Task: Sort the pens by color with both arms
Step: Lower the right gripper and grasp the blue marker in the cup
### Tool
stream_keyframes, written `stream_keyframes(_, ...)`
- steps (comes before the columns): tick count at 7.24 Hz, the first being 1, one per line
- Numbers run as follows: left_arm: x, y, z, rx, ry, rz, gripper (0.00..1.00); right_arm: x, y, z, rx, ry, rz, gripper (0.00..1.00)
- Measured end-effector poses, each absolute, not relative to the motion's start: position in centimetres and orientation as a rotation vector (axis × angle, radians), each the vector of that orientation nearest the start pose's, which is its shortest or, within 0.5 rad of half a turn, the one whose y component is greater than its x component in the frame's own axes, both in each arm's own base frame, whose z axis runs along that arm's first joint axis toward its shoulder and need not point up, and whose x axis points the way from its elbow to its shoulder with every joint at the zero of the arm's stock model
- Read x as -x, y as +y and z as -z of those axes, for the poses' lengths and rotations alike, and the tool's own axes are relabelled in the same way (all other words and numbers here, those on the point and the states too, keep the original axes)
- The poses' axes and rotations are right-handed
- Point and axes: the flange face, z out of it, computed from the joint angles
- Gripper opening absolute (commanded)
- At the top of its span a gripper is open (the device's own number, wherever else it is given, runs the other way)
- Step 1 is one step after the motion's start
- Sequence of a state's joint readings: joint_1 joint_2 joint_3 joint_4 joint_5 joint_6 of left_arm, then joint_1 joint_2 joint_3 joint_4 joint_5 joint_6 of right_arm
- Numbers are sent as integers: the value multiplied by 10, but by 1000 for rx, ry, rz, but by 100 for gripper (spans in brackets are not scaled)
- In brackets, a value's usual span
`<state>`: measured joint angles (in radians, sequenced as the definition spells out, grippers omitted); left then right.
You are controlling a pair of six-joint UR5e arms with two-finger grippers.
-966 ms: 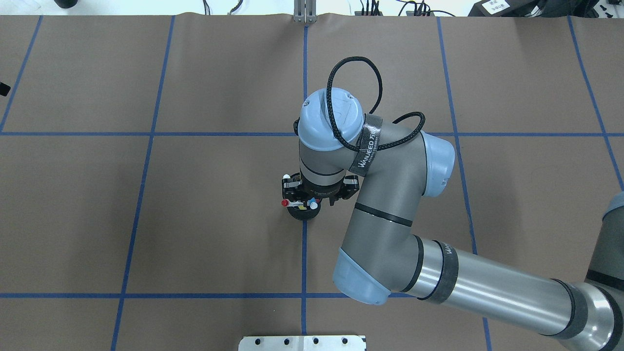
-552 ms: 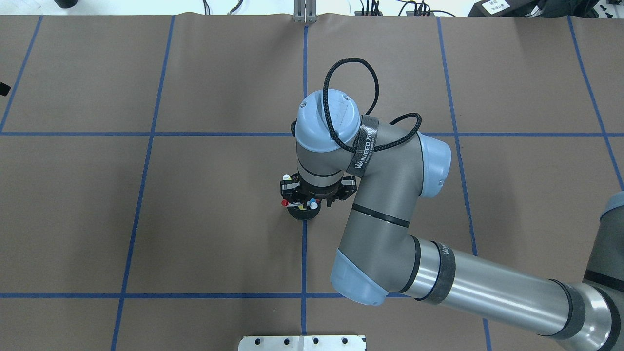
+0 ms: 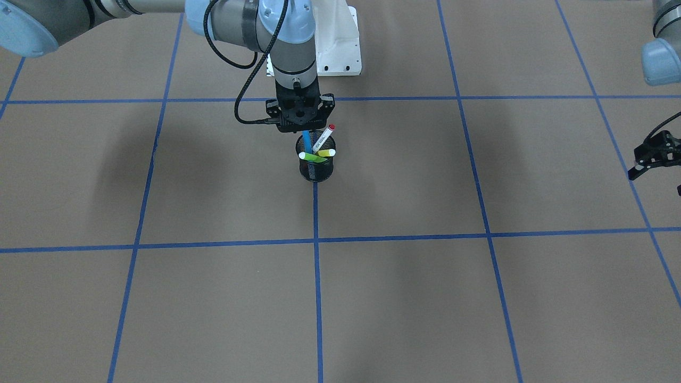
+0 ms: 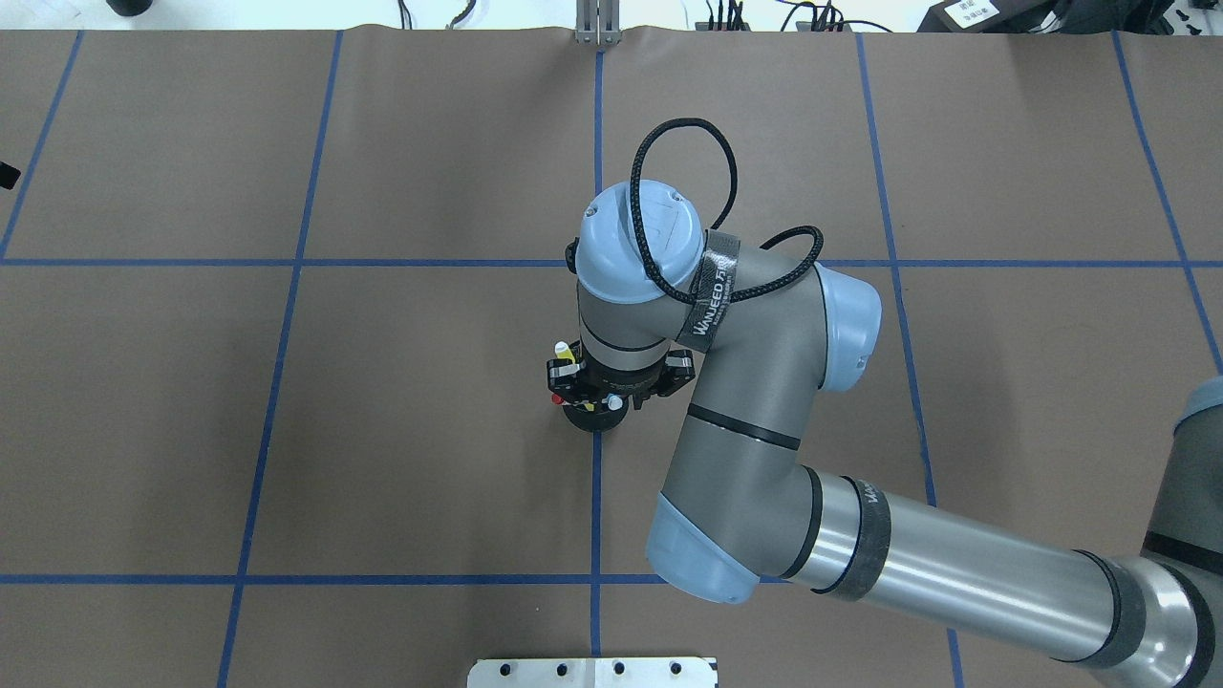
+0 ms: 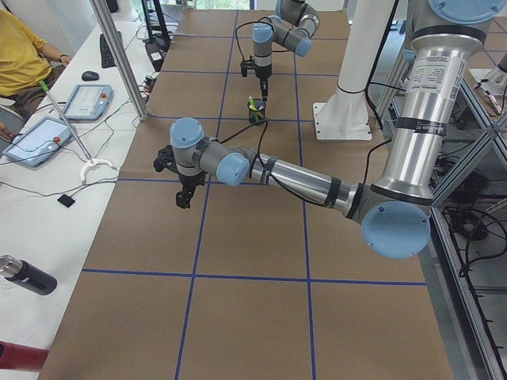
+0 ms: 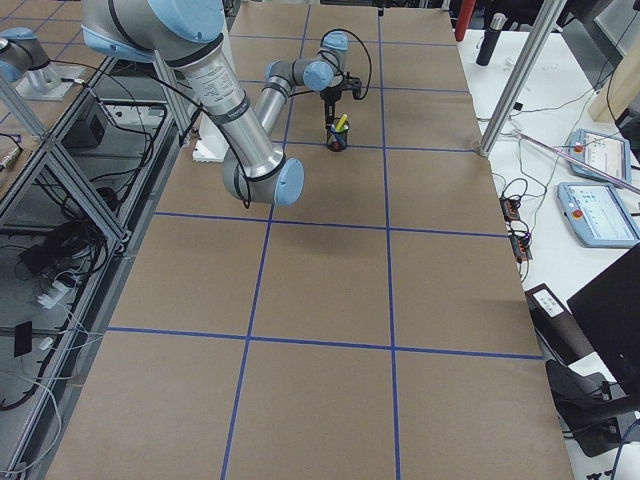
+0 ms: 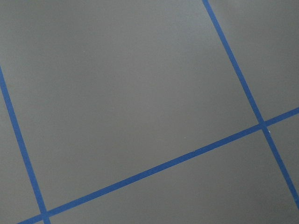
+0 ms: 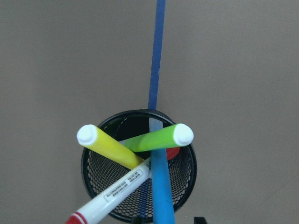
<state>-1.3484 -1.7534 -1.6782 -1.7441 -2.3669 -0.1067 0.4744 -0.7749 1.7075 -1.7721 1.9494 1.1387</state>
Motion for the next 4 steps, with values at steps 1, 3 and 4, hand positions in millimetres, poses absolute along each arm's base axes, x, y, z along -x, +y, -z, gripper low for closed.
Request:
stream_keyframes(1, -66, -573, -486, -305, 845, -292, 100, 556, -394, -148, 3, -811, 105, 46)
stream_keyframes(3, -66, -573, -487, -302, 844, -292, 100, 560, -396, -151, -1, -815, 111, 39)
stream_keyframes(4, -66, -573, -488, -301, 844, -291, 100, 560, -396, -152, -1, -814, 111, 31)
